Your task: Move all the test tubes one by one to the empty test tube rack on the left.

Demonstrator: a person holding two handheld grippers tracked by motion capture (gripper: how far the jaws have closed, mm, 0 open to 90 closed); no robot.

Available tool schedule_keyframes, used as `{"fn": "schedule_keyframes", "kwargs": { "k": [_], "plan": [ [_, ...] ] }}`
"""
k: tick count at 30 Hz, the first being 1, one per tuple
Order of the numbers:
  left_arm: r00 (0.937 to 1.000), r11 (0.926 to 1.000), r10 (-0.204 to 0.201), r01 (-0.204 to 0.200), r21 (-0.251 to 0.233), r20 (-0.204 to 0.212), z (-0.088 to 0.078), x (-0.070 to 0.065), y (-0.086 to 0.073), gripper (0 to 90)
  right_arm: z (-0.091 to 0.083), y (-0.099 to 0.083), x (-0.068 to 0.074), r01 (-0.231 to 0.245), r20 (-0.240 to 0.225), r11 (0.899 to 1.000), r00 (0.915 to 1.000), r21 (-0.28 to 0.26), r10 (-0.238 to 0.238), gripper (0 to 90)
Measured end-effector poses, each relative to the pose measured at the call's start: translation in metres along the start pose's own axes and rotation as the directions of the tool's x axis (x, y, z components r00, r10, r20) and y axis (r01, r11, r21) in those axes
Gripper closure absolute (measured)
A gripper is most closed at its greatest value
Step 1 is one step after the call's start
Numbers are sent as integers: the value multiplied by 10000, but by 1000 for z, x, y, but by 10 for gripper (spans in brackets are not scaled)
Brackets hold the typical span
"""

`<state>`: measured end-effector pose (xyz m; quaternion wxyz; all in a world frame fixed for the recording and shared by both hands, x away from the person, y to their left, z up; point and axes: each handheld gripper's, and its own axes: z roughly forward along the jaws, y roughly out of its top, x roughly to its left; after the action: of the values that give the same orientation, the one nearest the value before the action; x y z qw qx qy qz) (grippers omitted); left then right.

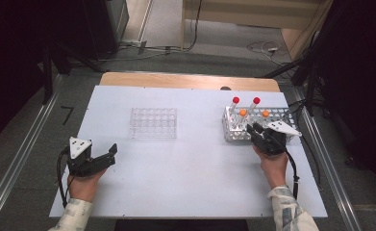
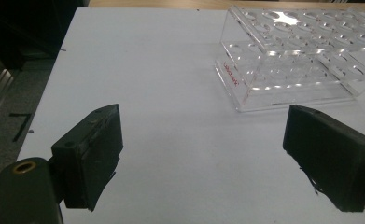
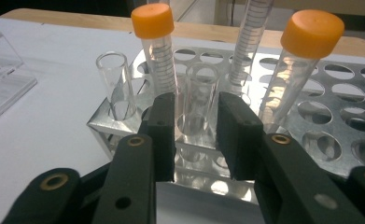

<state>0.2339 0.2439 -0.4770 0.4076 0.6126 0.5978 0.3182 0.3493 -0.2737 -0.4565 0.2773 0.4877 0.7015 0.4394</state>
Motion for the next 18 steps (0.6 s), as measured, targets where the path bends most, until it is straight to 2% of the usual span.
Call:
{"fn": "schedule_keyframes", "kwargs": {
  "k": [11,18],
  "plan": [
    [10000,10000,-16,16,33,19,0,-1,0,125,7,0,1,43,34,10000,10000,39,-43,729],
    [10000,10000,-12,12,35,57,0,0,1,125,3,8,3,139,109,9999,9998,-80,-138,737]
  ]
}}
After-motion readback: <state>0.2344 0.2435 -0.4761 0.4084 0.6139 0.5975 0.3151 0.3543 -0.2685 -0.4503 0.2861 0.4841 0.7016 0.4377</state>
